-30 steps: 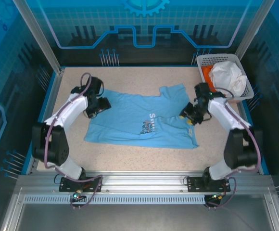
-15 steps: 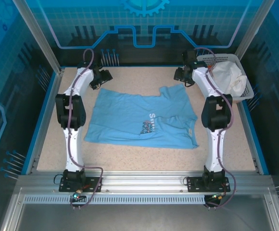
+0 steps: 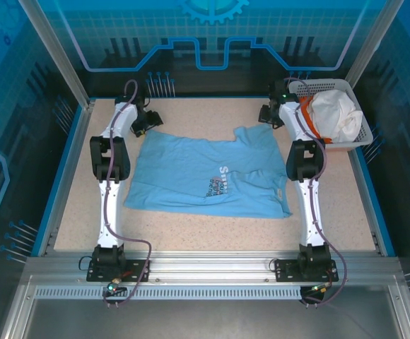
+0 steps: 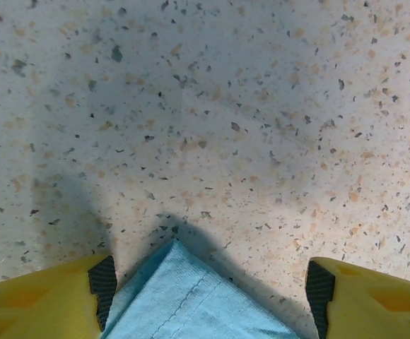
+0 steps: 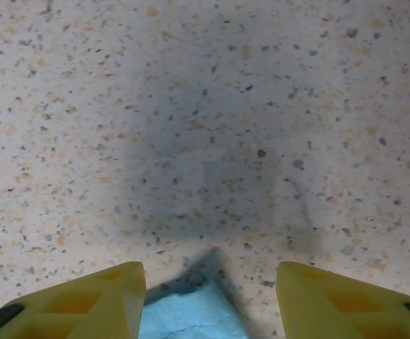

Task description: Fold and stack the t-shirts

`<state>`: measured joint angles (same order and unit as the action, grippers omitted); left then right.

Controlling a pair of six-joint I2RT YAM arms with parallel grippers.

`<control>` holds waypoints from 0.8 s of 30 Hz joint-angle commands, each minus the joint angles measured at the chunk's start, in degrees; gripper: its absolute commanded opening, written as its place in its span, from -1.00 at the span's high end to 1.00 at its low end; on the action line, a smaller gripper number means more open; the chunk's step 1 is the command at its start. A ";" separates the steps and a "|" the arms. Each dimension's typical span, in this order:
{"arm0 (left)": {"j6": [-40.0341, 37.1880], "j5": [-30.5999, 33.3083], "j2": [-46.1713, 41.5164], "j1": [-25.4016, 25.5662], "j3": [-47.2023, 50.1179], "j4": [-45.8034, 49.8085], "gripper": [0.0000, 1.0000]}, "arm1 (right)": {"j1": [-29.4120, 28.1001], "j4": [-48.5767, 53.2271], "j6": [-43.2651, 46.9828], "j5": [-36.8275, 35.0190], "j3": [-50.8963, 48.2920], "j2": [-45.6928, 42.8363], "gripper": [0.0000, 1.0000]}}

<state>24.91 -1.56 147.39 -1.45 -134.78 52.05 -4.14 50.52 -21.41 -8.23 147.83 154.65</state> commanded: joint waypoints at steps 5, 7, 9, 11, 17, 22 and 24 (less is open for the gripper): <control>-2.58 -2.96 2.83 -0.74 -1.34 1.03 -0.30 | 1.11 2.36 -1.93 2.75 3.37 1.49 -0.03; -2.66 -3.69 3.08 -0.79 -1.27 1.21 -0.23 | 1.37 2.58 -2.51 2.50 3.17 1.40 -0.03; -2.78 -3.71 2.99 -0.75 -1.27 0.99 -0.20 | 1.83 2.60 -3.46 3.00 3.49 1.87 -0.04; -2.93 -3.66 3.06 -0.74 -1.43 0.99 -0.14 | 2.45 2.52 -4.76 4.77 3.98 2.63 -0.04; -2.82 -3.44 2.97 -0.74 -1.27 1.25 0.07 | 1.75 3.67 -6.54 7.91 4.49 4.56 0.03; -2.83 -3.71 2.40 -0.74 0.25 1.30 0.20 | 0.93 3.93 -6.40 6.96 3.44 4.87 0.08; -3.02 -3.71 2.20 -0.67 0.72 1.21 0.26 | 1.08 3.85 -6.72 7.00 3.28 4.86 0.09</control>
<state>22.33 -2.61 148.09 -2.68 -134.93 53.41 -2.46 51.88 -27.03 -2.61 150.91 157.34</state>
